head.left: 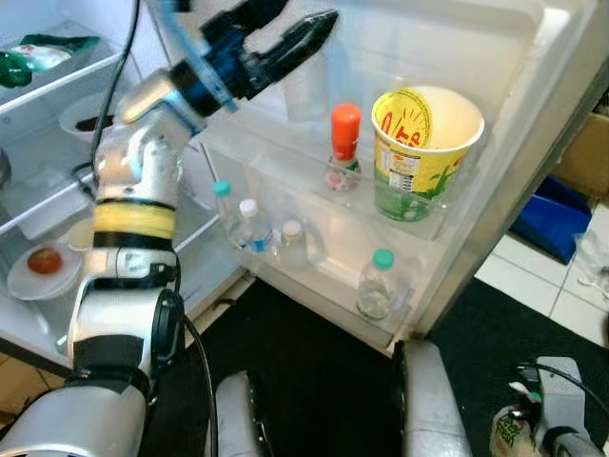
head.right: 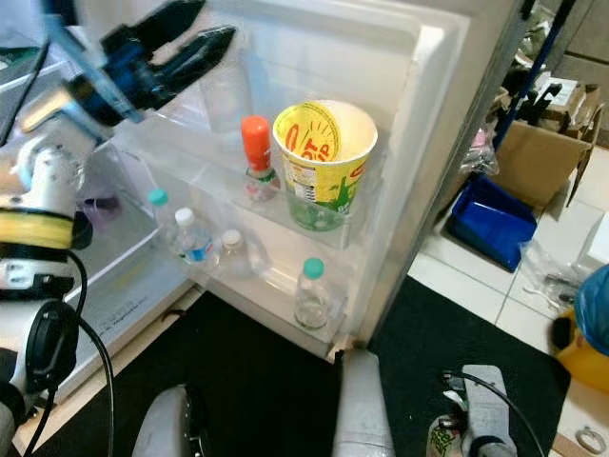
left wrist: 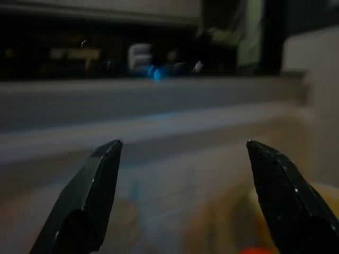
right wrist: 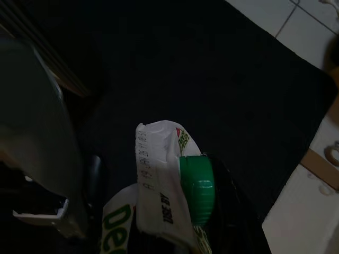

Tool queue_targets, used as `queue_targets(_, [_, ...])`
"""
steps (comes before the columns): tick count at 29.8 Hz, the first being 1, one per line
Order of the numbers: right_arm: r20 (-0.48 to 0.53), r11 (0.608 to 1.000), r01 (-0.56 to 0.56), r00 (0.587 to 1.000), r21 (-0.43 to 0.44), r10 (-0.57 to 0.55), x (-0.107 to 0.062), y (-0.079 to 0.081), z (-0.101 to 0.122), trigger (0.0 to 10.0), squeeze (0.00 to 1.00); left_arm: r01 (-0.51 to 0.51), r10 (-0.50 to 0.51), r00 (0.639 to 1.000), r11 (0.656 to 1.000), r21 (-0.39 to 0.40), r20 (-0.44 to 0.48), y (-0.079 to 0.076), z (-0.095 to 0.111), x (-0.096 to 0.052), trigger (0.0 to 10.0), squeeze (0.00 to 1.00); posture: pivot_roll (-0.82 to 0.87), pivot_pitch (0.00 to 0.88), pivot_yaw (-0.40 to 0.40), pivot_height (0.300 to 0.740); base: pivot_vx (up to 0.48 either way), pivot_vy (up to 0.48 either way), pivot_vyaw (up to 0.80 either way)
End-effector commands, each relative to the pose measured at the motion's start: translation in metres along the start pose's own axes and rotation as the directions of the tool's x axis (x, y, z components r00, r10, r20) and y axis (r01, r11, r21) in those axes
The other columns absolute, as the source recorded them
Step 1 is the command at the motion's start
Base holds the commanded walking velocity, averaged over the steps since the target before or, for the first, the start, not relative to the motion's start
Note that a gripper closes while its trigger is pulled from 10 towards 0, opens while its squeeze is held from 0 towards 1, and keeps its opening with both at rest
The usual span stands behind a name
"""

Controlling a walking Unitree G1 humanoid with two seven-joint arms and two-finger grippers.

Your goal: Restocking fridge

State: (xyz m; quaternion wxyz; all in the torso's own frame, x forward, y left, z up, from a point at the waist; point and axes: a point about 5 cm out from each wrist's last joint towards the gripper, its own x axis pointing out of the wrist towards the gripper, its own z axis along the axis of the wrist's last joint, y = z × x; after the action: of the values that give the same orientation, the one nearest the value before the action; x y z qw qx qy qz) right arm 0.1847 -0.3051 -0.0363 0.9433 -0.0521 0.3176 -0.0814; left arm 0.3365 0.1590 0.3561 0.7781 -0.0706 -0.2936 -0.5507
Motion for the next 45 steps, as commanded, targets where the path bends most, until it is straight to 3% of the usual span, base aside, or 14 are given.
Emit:
queue_targets(1, [0.04, 0.999, -0.016, 0.999, 0.035, 0.015, -0.002, -0.005, 0.003, 10.0, 0.0, 0.045, -0.045, 0.999, 0.999, 0.031, 0.024, -0.007, 0.017, -0.011, 10.0, 0.0, -0.1, 0.101, 0.036, 0.537, 0.0, 0.0, 0.0])
queue_targets(5, [0.079, 0.996, -0.052, 0.996, 0.074, 0.046, -0.002, -0.005, 0.008, 10.0, 0.0, 0.023, -0.024, 0.999, 0.998, 0.051, 0.029, -0.009, 0.021, -0.023, 10.0, 0.0, -0.1, 0.103, 0.034, 0.537, 0.0, 0.0, 0.0])
queue_targets(12, [0.181, 0.962, -0.238, 0.96, 0.137, 0.212, 0.001, 0.005, 0.024, 10.0, 0.0, -0.131, 0.129, 0.99, 0.99, 0.053, 0.052, -0.005, 0.028, -0.067, 10.0, 0.0, -0.09, 0.109, 0.035, 0.537, 0.0, 0.0, 0.0])
queue_targets(16, [0.278, 0.916, -0.353, 0.914, 0.189, 0.295, -0.001, 0.002, 0.036, 10.0, 0.0, -0.221, 0.22, 0.975, 0.974, -0.048, -0.042, -0.015, -0.001, -0.111, 10.0, 0.0, -0.07, 0.111, 0.03, 0.537, 0.0, 0.0, 0.0])
queue_targets(17, [0.278, 0.916, -0.353, 0.914, 0.189, 0.295, -0.001, 0.002, 0.036, 10.0, 0.0, -0.221, 0.22, 0.975, 0.974, -0.048, -0.042, -0.015, -0.001, -0.111, 10.0, 0.0, -0.07, 0.111, 0.03, 0.537, 0.0, 0.0, 0.0])
queue_targets(21, [0.43, 0.841, -0.516, 0.804, 0.163, 0.41, -0.01, -0.003, 0.056, 10.0, 0.0, -0.356, 0.335, 0.931, 0.92, -0.162, -0.144, -0.024, -0.039, -0.156, 10.0, 0.0, -0.08, 0.114, 0.033, 0.537, 0.0, 0.0, 0.0])
queue_targets(24, [0.465, 0.816, -0.559, 0.767, 0.144, 0.443, -0.014, -0.005, 0.061, 10.0, 0.0, -0.391, 0.365, 0.917, 0.901, -0.188, -0.16, -0.026, -0.047, -0.166, 10.0, 0.0, -0.08, 0.114, 0.033, 0.537, 0.0, 0.0, 0.0])
queue_targets(29, [0.572, 0.695, -0.718, 0.589, 0.045, 0.571, -0.034, -0.011, 0.076, 10.0, 0.0, -0.571, 0.525, 0.821, 0.773, -0.277, -0.226, -0.033, -0.078, -0.209, 10.0, 0.0, -0.08, 0.112, 0.028, 0.537, 0.0, 0.0, 0.0])
queue_targets(34, [0.579, 0.671, -0.742, 0.554, 0.017, 0.598, -0.04, -0.012, 0.077, 10.0, 0.0, -0.629, 0.574, 0.777, 0.718, -0.298, -0.26, -0.037, -0.09, -0.224, 10.0, 0.0, -0.08, 0.112, 0.028, 0.537, 0.0, 0.0, 0.0])
queue_targets(36, [0.584, 0.609, -0.793, 0.486, -0.018, 0.65, -0.051, -0.012, 0.079, 10.0, 0.0, -0.715, 0.644, 0.699, 0.623, -0.317, -0.31, -0.044, -0.107, -0.245, 10.0, 0.0, -0.08, 0.113, 0.032, 0.537, 0.0, 0.0, 0.0])
queue_targets(40, [0.576, 0.543, -0.839, 0.426, -0.036, 0.697, -0.06, -0.009, 0.081, 10.0, 0.0, -0.758, 0.677, 0.651, 0.564, -0.327, -0.343, -0.05, -0.117, -0.257, 10.0, 0.0, -0.08, 0.114, 0.034, 0.537, 0.0, 0.0, 0.0])
queue_targets(41, [0.571, 0.489, -0.871, 0.379, -0.046, 0.729, -0.066, -0.006, 0.083, 10.0, 0.0, -0.775, 0.687, 0.631, 0.537, -0.334, -0.359, -0.054, -0.123, -0.262, 10.0, 0.0, -0.08, 0.114, 0.034, 0.537, 0.0, 0.0, 0.0])
queue_targets(42, [0.571, 0.489, -0.871, 0.379, -0.046, 0.729, -0.066, -0.006, 0.083, 10.0, 0.0, -0.775, 0.687, 0.631, 0.537, -0.334, -0.359, -0.054, -0.123, -0.262, 10.0, 0.0, -0.08, 0.114, 0.034, 0.537, 0.0, 0.0, 0.0])
queue_targets(45, [0.544, 0.33, -0.939, 0.229, -0.094, 0.807, -0.084, 0.009, 0.094, 10.0, 0.0, -0.822, 0.715, 0.565, 0.451, -0.347, -0.411, -0.067, -0.14, -0.277, 10.0, 0.0, -0.08, 0.114, 0.034, 0.537, 0.0, 0.0, 0.0])
